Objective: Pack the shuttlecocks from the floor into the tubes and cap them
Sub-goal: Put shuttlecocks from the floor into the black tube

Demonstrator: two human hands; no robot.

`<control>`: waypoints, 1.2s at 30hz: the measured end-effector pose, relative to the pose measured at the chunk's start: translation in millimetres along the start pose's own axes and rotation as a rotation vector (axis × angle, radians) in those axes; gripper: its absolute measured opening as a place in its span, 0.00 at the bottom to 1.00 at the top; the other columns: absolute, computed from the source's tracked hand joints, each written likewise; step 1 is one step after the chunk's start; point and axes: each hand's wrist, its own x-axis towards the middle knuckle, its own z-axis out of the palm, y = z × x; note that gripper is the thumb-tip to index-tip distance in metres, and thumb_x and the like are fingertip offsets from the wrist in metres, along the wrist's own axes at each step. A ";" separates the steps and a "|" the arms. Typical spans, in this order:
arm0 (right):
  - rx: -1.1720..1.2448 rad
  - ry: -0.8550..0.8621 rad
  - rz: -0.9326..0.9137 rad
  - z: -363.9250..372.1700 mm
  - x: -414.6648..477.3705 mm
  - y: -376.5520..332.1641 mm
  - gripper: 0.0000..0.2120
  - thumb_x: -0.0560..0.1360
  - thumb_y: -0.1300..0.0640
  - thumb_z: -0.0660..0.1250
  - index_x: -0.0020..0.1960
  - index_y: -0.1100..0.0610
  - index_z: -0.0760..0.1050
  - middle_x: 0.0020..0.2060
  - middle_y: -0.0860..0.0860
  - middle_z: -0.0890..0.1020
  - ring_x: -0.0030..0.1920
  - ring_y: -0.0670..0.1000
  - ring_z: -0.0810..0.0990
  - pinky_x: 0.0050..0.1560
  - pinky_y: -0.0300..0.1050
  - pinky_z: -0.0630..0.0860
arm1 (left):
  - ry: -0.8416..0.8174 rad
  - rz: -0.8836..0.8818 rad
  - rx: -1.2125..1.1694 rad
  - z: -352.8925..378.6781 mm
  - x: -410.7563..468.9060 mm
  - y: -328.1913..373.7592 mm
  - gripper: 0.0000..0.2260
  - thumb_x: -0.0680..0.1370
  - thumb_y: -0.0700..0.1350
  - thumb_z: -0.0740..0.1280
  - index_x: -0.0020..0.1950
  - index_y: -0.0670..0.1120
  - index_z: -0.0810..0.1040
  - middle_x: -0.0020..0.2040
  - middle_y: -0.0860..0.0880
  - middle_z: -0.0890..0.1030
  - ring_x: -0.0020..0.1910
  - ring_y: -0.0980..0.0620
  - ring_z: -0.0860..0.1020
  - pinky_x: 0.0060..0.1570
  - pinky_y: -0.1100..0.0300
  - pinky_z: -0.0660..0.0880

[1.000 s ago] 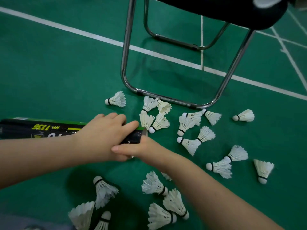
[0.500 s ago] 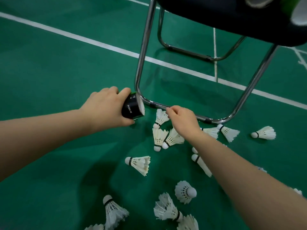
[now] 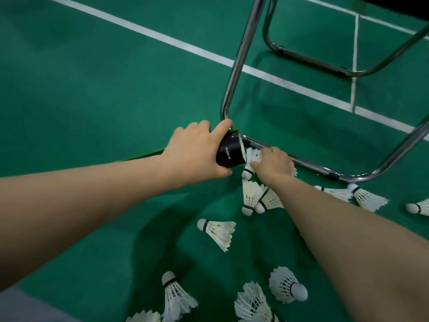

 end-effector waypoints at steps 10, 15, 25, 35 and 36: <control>0.530 0.362 0.098 -42.0 -30.2 -14.7 0.13 0.81 0.53 0.51 0.49 0.57 0.71 0.35 0.51 0.73 0.40 0.56 0.71 0.50 0.49 0.67 | -0.027 -0.143 -0.264 5.4 -0.2 -8.4 0.33 0.65 0.57 0.72 0.66 0.53 0.63 0.53 0.44 0.73 0.52 0.41 0.73 0.53 0.47 0.72; 0.870 0.728 -0.028 -49.4 -75.9 -26.9 0.11 0.79 0.55 0.54 0.39 0.56 0.66 0.26 0.44 0.65 0.30 0.51 0.65 0.41 0.56 0.70 | -0.031 -0.127 -0.211 2.9 -10.1 -5.5 0.31 0.66 0.56 0.71 0.65 0.53 0.63 0.50 0.45 0.75 0.49 0.42 0.74 0.49 0.49 0.73; 1.024 0.208 -0.271 -56.0 -153.2 -51.7 0.22 0.74 0.41 0.53 0.39 0.59 0.72 0.34 0.52 0.77 0.38 0.53 0.74 0.48 0.59 0.73 | -0.022 -0.023 -0.239 -16.1 -41.5 22.7 0.32 0.66 0.57 0.69 0.67 0.54 0.61 0.51 0.47 0.75 0.51 0.43 0.75 0.51 0.47 0.74; 0.952 -0.553 -0.375 -129.3 -177.2 -14.5 0.07 0.71 0.62 0.69 0.48 0.54 0.76 0.48 0.55 0.80 0.54 0.54 0.79 0.63 0.52 0.73 | 0.063 0.210 -0.068 -54.7 -71.1 58.1 0.37 0.65 0.60 0.71 0.69 0.52 0.60 0.53 0.47 0.75 0.51 0.43 0.75 0.47 0.50 0.71; 0.954 -0.533 -0.355 -132.6 -180.9 -10.3 0.07 0.71 0.62 0.68 0.49 0.56 0.77 0.48 0.56 0.80 0.55 0.55 0.78 0.64 0.55 0.72 | 0.061 0.231 -0.049 -59.7 -70.4 63.5 0.36 0.66 0.60 0.70 0.69 0.52 0.60 0.52 0.47 0.75 0.51 0.44 0.75 0.46 0.51 0.70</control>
